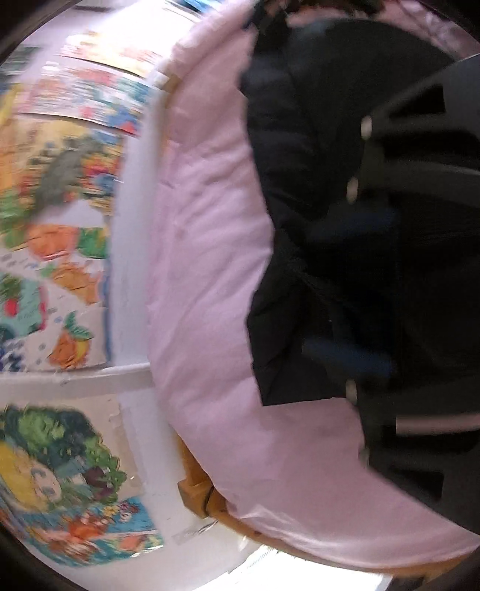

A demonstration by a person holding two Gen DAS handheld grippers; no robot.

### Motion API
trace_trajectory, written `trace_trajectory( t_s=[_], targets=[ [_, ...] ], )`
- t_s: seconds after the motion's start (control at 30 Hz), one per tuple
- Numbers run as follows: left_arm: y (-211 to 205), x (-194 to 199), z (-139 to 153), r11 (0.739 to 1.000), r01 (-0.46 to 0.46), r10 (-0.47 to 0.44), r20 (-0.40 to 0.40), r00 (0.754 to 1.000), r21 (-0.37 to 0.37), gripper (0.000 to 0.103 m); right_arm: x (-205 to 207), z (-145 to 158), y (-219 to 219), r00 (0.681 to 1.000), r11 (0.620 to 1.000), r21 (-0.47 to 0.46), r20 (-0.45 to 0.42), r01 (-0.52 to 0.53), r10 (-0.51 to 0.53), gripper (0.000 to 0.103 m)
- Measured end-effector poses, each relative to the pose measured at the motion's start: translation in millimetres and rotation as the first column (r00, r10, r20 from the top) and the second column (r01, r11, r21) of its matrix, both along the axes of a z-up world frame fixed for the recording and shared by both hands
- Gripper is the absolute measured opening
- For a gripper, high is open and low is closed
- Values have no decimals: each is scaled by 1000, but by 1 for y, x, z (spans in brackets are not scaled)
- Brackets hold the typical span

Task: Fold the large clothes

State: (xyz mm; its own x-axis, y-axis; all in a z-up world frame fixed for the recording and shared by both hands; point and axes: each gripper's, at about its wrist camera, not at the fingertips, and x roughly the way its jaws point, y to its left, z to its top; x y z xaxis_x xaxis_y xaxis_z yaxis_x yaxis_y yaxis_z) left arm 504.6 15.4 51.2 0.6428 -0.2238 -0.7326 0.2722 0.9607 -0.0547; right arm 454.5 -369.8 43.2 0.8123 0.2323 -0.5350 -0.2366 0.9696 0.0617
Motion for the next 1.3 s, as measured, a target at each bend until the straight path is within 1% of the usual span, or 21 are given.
trace_trajectory(
  t_s=[0.07,0.13,0.2,0.33,0.4,0.43,0.47,0.5,0.53,0.57,0.6,0.73,0.8,0.93,0.97,1.07,1.13,1.2,1.23,1.27,1.3],
  targets=[
    [16,-10,12,999,12,-10,53,999,-43,79,-7,3,-18,1000,1000,18,1,23,-23,89],
    [28,-18,18,1000,-3,5,96,995,-21,86,-12,-1,-36,999,998,40,-23,41,-40,89],
    [40,-22,17,1000,2,0,107,994,-24,87,-11,-11,-55,996,993,102,-75,63,-56,89],
    [55,-8,-8,998,-53,54,0,999,-34,87,-1,-38,-76,977,967,223,-197,123,-79,89],
    [55,2,-20,996,-81,79,-53,995,-39,86,3,-47,-82,969,949,278,-229,151,-87,88],
    [54,8,-25,993,-101,97,-70,993,-56,85,3,-47,-83,970,943,293,-227,157,-91,75],
    [54,12,-26,991,-113,108,-74,991,-75,74,5,-48,-82,970,942,298,-227,154,-87,52],
    [52,17,-27,987,-122,115,-77,990,-107,60,7,-48,-81,968,945,285,-232,161,-95,50],
    [52,20,-27,984,-112,101,-89,991,-138,25,8,-47,-79,969,949,271,-227,161,-100,45],
    [49,25,-28,982,-112,96,-107,990,-155,18,10,-46,-75,970,956,240,-214,168,-117,30],
    [49,28,-28,980,-133,118,-104,988,-146,17,12,-46,-73,969,960,218,-211,175,-128,28],
    [32,33,-35,982,-188,187,-37,982,-33,12,22,-53,-67,963,967,149,-204,207,-175,27],
    [28,36,-46,980,-199,199,-23,980,-1,12,26,-61,-62,962,973,98,-202,207,-184,27],
    [34,45,-72,977,-209,207,-60,976,-33,15,31,-74,-56,959,977,47,-204,209,-195,27],
    [36,45,-73,976,-214,212,-59,976,-42,21,31,-75,-55,958,976,35,-201,214,-203,29],
    [48,40,-63,966,-243,237,-76,968,-86,32,22,-63,-50,963,974,-11,-153,224,-223,36],
    [55,25,-46,951,-287,283,-44,958,-117,42,10,-50,-44,972,977,-44,-106,207,-210,40],
    [57,4,-26,945,-297,302,17,953,-137,56,-10,-34,-33,981,980,-70,-33,186,-189,59],
    [56,-7,-18,946,-291,301,54,952,-143,65,-20,-27,-27,986,983,-68,2,168,-169,75],
    [52,-20,-10,949,-278,293,97,951,-146,73,-33,-21,-18,991,989,-64,35,132,-130,84],
    [45,-36,-2,958,-244,265,147,953,-148,76,-41,-17,-8,994,993,-67,51,98,-94,85]
  ],
)
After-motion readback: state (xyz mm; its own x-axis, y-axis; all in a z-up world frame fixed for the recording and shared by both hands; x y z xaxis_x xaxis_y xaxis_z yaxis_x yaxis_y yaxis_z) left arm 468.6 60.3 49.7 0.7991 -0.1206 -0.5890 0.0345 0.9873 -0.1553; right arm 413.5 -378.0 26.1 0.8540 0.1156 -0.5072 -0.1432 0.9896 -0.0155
